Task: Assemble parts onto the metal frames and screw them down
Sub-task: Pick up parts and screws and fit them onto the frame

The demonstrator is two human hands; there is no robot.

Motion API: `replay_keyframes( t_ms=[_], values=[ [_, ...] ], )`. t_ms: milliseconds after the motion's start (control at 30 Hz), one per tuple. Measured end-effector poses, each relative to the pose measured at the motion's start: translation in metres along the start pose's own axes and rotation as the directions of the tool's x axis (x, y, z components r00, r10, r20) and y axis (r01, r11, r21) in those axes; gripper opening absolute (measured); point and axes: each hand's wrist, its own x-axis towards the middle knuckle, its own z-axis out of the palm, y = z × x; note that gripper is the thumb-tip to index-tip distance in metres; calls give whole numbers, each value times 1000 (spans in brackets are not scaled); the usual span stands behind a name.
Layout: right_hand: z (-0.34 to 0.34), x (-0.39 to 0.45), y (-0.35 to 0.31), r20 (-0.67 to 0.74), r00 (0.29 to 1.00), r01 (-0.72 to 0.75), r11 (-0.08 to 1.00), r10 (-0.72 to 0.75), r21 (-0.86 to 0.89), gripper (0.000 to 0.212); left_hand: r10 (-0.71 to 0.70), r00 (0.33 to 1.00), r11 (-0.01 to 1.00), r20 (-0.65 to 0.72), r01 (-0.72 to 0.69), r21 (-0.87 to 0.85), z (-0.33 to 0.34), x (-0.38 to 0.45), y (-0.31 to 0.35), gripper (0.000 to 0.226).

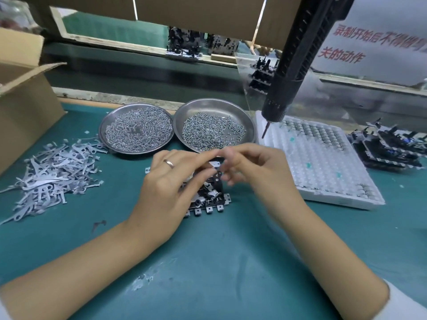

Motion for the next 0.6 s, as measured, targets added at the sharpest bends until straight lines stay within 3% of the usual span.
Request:
replay_keyframes(
  t_ms=[67,133,200,333,467,600],
  values=[
    [-23,9,-9,-76,994,59,980,-74,-188,6,-66,998,998,-15,66,-25,-2,0,2,19],
    [-55,20,-14,-170,976,54,910,-135,-412,15,-149,988,987,-29,147,-65,-3,1,3,16],
    [-91,29,-14,-291,936,-13,810,-196,-586,19,-213,977,972,-18,210,-102,-4,2,3,13],
    [-152,41,-7,-441,862,-184,655,-251,-733,20,-273,962,951,-4,269,-153,-3,2,0,15],
    [-194,47,-5,-396,907,-320,380,-140,-868,35,-364,931,912,-10,355,-206,-2,1,-2,15],
    [-205,50,-7,-288,956,-275,178,-52,-945,39,-399,917,897,-9,388,-212,-1,-1,-6,12]
  ],
)
